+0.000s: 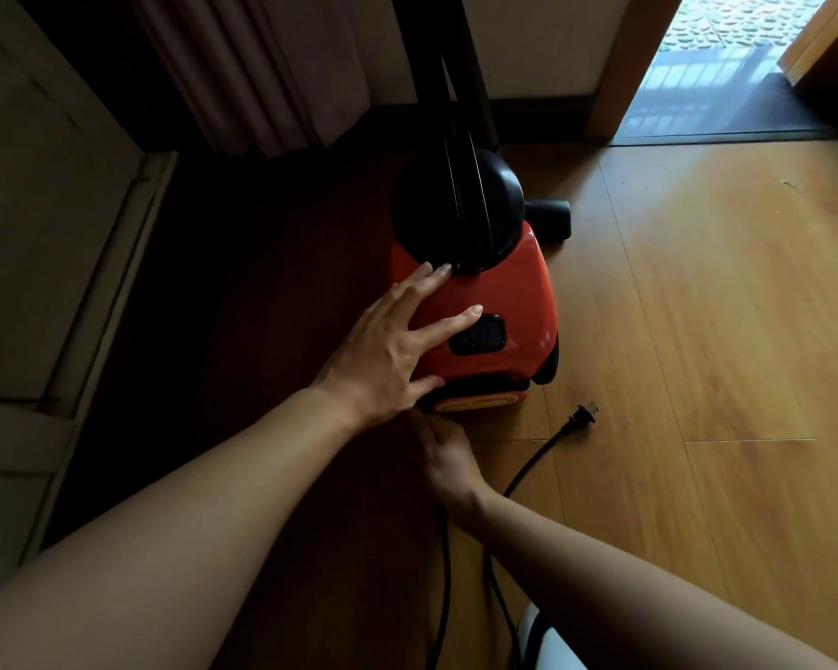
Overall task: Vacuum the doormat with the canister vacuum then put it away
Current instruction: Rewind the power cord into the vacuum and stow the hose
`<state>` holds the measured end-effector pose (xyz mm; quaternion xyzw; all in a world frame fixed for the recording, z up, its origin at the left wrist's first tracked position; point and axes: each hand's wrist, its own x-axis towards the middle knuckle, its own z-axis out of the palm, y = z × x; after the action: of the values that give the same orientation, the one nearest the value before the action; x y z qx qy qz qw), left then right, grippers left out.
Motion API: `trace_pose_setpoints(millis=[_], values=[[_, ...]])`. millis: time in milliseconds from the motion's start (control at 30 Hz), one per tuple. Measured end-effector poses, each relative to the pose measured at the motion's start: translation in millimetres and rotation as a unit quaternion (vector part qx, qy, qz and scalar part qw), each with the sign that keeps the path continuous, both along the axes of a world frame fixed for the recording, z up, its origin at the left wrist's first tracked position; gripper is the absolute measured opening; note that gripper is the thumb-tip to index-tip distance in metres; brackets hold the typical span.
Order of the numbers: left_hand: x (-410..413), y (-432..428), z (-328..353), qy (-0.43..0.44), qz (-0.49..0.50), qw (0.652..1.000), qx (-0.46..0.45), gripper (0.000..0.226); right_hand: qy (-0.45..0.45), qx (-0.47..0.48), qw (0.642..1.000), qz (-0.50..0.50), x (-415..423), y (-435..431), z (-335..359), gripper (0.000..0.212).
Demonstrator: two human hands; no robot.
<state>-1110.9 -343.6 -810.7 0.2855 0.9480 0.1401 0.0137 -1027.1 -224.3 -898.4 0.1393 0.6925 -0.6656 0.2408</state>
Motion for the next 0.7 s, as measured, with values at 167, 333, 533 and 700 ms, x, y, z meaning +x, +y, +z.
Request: trace_pose_setpoints(millis=[167, 333, 533, 700], values=[[-2, -3, -6, 0.003, -0.006, 1.000, 0.028, 0.094, -0.102, 0.052, 0.993, 0.031, -6, 53, -15, 0.028], [-2, -2, -6, 0.015, -0.009, 1.000, 0.022, 0.093, -0.131, 0.115, 0.984, -0.020, -20, 124, -5, 0.029], [-4, -2, -7, 0.030, -0.012, 0.999, 0.032, 0.096, -0.163, 0.028, 0.983, -0.076, -35, 157, 39, 0.013], [-3, 0, -9, 0.034, -0.001, 0.999, 0.021, 0.099, -0.124, -0.053, 0.986, -0.096, -32, 142, 63, 0.021]])
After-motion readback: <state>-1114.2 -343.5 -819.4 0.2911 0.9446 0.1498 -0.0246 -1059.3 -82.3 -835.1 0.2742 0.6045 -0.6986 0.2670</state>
